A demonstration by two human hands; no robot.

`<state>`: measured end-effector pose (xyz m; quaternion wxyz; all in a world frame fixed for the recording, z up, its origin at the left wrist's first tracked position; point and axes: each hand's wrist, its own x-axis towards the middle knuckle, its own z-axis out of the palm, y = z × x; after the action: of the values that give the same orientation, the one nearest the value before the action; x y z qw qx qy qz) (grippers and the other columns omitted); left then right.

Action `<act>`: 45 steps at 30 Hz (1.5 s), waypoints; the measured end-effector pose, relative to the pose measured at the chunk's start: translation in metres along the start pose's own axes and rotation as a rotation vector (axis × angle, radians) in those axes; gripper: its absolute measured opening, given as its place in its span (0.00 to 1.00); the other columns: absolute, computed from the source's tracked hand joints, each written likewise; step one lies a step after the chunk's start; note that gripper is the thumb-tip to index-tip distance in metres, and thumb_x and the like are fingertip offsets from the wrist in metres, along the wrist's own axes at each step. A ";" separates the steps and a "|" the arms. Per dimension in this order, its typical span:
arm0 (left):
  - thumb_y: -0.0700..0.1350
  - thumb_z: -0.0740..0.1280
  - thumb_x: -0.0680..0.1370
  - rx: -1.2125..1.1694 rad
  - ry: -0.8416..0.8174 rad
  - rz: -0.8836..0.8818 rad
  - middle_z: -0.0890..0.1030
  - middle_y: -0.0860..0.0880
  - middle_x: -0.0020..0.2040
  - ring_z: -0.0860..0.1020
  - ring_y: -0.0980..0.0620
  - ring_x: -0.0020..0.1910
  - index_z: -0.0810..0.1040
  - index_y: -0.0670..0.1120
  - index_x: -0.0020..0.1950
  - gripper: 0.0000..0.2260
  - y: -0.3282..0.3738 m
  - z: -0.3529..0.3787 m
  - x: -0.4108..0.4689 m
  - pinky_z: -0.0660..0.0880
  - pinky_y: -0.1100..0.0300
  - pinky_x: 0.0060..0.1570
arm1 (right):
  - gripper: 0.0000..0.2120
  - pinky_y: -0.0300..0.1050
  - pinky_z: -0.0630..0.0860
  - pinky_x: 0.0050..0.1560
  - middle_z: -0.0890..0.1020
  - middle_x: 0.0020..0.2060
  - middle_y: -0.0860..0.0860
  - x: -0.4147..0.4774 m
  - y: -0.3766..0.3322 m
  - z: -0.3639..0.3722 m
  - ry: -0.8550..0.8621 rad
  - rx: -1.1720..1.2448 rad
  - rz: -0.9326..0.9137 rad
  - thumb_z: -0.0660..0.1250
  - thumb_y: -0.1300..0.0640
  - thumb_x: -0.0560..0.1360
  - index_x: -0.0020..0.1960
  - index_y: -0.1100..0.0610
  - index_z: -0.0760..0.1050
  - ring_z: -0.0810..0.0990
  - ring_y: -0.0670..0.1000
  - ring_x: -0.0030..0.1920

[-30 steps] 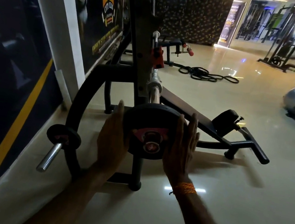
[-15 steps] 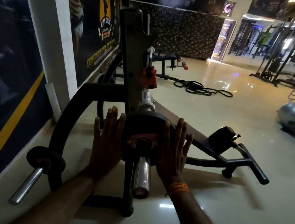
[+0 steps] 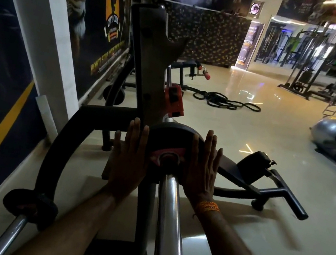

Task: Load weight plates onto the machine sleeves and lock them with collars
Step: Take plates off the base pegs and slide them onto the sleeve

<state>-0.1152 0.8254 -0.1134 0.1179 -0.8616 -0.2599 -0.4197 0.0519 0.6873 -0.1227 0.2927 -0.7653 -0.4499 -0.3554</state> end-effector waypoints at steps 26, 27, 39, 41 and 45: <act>0.66 0.42 0.82 -0.127 -0.254 -0.124 0.48 0.48 0.84 0.45 0.49 0.83 0.49 0.48 0.84 0.34 -0.032 -0.144 -0.051 0.51 0.37 0.79 | 0.33 0.67 0.62 0.78 0.54 0.83 0.58 0.011 -0.099 -0.115 -0.201 0.343 -0.051 0.61 0.48 0.82 0.83 0.53 0.54 0.55 0.59 0.83; 0.65 0.44 0.83 -0.145 -0.240 -0.143 0.49 0.49 0.84 0.45 0.50 0.83 0.50 0.49 0.84 0.33 -0.038 -0.157 -0.057 0.51 0.38 0.79 | 0.32 0.66 0.64 0.77 0.55 0.83 0.58 0.011 -0.116 -0.123 -0.224 0.371 -0.052 0.61 0.47 0.82 0.83 0.53 0.56 0.56 0.59 0.82; 0.60 0.52 0.85 -0.085 -0.242 -0.285 0.62 0.49 0.82 0.58 0.48 0.81 0.60 0.49 0.82 0.27 -0.198 -0.230 -0.194 0.56 0.42 0.78 | 0.32 0.62 0.58 0.80 0.58 0.83 0.54 -0.090 -0.304 -0.076 -0.454 0.468 -0.047 0.48 0.40 0.82 0.82 0.53 0.59 0.55 0.56 0.83; 0.62 0.48 0.84 -0.079 -0.316 -0.309 0.63 0.48 0.81 0.59 0.47 0.81 0.60 0.49 0.82 0.29 -0.241 -0.224 -0.218 0.58 0.41 0.77 | 0.31 0.63 0.58 0.80 0.58 0.83 0.54 -0.108 -0.333 -0.043 -0.490 0.455 -0.026 0.49 0.40 0.83 0.83 0.53 0.58 0.56 0.57 0.83; 0.63 0.47 0.83 -0.087 -0.453 -0.353 0.64 0.48 0.81 0.61 0.46 0.80 0.62 0.48 0.81 0.31 -0.326 -0.198 -0.263 0.62 0.40 0.75 | 0.30 0.61 0.56 0.81 0.58 0.83 0.54 -0.145 -0.393 0.023 -0.588 0.374 0.032 0.54 0.43 0.85 0.83 0.53 0.56 0.54 0.56 0.83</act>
<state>-0.5593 0.9232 -0.2015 -0.0552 -0.8791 -0.4074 -0.2414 -0.3441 0.8021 -0.2021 0.2914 -0.7748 -0.5603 -0.0266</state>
